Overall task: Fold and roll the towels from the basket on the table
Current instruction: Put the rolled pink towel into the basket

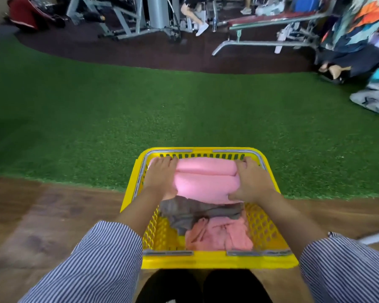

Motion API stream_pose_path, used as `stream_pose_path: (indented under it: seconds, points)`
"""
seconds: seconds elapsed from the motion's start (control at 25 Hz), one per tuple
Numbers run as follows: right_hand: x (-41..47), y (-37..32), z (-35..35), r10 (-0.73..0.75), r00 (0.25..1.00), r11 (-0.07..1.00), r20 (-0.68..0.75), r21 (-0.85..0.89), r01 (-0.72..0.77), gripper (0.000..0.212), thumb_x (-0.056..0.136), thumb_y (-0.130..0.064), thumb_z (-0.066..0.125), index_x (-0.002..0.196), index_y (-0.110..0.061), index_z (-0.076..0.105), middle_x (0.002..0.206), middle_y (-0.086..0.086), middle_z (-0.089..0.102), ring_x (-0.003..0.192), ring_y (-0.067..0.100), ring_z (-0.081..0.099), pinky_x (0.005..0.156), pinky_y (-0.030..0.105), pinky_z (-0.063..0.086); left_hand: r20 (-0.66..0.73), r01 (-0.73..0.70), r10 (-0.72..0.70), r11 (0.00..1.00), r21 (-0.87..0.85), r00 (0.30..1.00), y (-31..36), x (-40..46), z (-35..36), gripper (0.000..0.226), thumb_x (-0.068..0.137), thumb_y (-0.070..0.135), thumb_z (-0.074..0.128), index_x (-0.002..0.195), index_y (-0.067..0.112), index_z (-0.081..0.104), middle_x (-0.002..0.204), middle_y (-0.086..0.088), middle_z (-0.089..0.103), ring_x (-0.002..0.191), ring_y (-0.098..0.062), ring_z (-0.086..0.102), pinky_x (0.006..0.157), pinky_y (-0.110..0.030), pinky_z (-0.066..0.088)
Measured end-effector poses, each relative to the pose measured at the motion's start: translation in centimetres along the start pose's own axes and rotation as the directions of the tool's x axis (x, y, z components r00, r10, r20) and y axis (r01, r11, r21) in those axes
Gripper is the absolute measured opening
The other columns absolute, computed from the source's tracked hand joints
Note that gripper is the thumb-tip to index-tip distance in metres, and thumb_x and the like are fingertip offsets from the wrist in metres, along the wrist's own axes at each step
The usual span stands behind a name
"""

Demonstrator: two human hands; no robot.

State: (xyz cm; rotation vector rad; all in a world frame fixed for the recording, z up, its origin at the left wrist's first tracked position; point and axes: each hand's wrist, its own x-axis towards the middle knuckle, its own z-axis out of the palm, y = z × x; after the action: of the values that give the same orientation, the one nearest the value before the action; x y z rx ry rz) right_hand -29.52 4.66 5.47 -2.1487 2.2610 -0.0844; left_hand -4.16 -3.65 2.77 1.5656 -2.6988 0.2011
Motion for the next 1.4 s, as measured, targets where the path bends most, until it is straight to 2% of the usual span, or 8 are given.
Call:
stream_pose_path:
  seconds: [0.36, 0.48, 0.76, 0.88, 0.96, 1.08, 1.24, 1.4]
  points:
    - [10.7, 2.8, 7.9, -0.050, 0.991, 0.999, 0.127, 0.023, 0.048, 0.110, 0.063, -0.057, 0.069, 0.145, -0.003, 0.019, 0.147, 0.015, 0.028, 0.135, 0.030, 0.025, 0.113, 0.037, 0.018, 0.241, 0.105, -0.074, 0.988, -0.114, 0.968, -1.6, 8.5, 10.0, 0.096, 0.063, 0.044, 0.078, 0.141, 0.016, 0.030, 0.141, -0.005, 0.038, 0.132, -0.025, 0.036, 0.109, -0.037, 0.029]
    - [11.1, 3.1, 9.1, -0.092, 0.991, 0.995, 0.098, 0.040, 0.089, 0.112, 0.055, -0.054, 0.076, 0.141, 0.001, 0.029, 0.140, 0.022, 0.038, 0.129, 0.037, 0.034, 0.109, 0.042, 0.026, 0.291, 0.132, -0.100, 0.987, -0.091, 0.951, -1.1, 7.6, 12.8, 0.102, 0.069, 0.043, 0.073, 0.148, 0.014, 0.016, 0.152, -0.007, 0.025, 0.142, -0.025, 0.020, 0.116, -0.043, 0.018]
    - [7.9, 2.3, 10.1, -0.072, 0.992, 0.990, -0.101, 0.113, 0.083, 0.107, 0.059, -0.048, 0.072, 0.141, 0.003, 0.027, 0.148, 0.022, 0.028, 0.139, 0.035, 0.022, 0.112, 0.053, 0.017, 0.286, 0.099, -0.094, 0.995, -0.002, 0.954, 0.1, 5.6, 11.3, 0.115, 0.071, 0.057, 0.069, 0.151, 0.012, 0.000, 0.160, -0.004, 0.004, 0.148, -0.018, 0.001, 0.116, -0.055, 0.003]
    - [4.4, 1.4, 10.8, 0.120, 0.976, 0.969, -0.180, 0.233, -0.076, 0.110, 0.063, -0.041, 0.077, 0.144, 0.004, 0.017, 0.151, 0.023, 0.017, 0.140, 0.035, 0.017, 0.111, 0.051, 0.020, 0.104, -0.051, 0.051, 0.999, 0.002, 0.993, 2.5, 3.0, 10.8, 0.112, 0.063, 0.057, 0.074, 0.150, 0.009, 0.019, 0.157, -0.008, 0.024, 0.144, -0.020, 0.024, 0.113, -0.057, 0.013]
    - [1.7, 1.2, 12.5, 0.280, 0.958, 0.921, -0.053, 0.295, -0.253, 0.113, 0.063, -0.044, 0.078, 0.144, 0.003, 0.015, 0.150, 0.022, 0.019, 0.138, 0.036, 0.021, 0.110, 0.046, 0.027, -0.082, -0.216, 0.212, 0.975, -0.052, 0.974, 4.4, 1.4, 11.3, 0.100, 0.052, 0.048, 0.078, 0.137, 0.010, 0.042, 0.139, -0.009, 0.051, 0.125, -0.022, 0.051, 0.105, -0.052, 0.034]
    - [-1.6, 1.8, 16.6, 0.353, 0.912, 0.863, 0.209, 0.305, -0.404, 0.099, 0.059, -0.062, 0.065, 0.135, -0.006, 0.034, 0.131, 0.015, 0.040, 0.120, 0.033, 0.042, 0.093, 0.037, 0.039, -0.170, -0.498, 0.482, 0.864, -0.069, 0.860, 7.5, -1.0, 11.8, 0.066, 0.060, 0.041, 0.065, 0.121, 0.015, 0.054, 0.121, -0.004, 0.060, 0.105, -0.022, 0.056, 0.087, -0.039, 0.041]
    - [-2.0, 1.6, 18.9, 0.282, 0.758, 0.839, 0.589, 0.231, -0.492, 0.064, 0.078, -0.043, 0.068, 0.127, -0.007, 0.049, 0.127, 0.011, 0.053, 0.117, 0.025, 0.051, 0.087, 0.025, 0.040, 0.118, -0.540, 0.581, 0.802, -0.256, 0.805, 10.1, -1.5, 12.5, 0.039, 0.078, 0.029, 0.051, 0.114, 0.015, 0.057, 0.111, -0.006, 0.060, 0.099, -0.027, 0.060, 0.069, -0.035, 0.046]
    - [-1.6, 1.8, 20.8, 0.253, 0.672, 0.870, 0.696, 0.140, -0.473, 0.040, 0.077, -0.039, 0.059, 0.107, -0.013, 0.064, 0.120, 0.011, 0.059, 0.106, 0.025, 0.057, 0.072, 0.021, 0.037, 0.473, -0.479, 0.556, 0.831, -0.285, 0.683, 12.3, -0.9, 13.7, 0.049, 0.093, 0.032, 0.055, 0.136, 0.012, 0.042, 0.136, -0.011, 0.046, 0.119, -0.033, 0.050, 0.088, -0.042, 0.042]
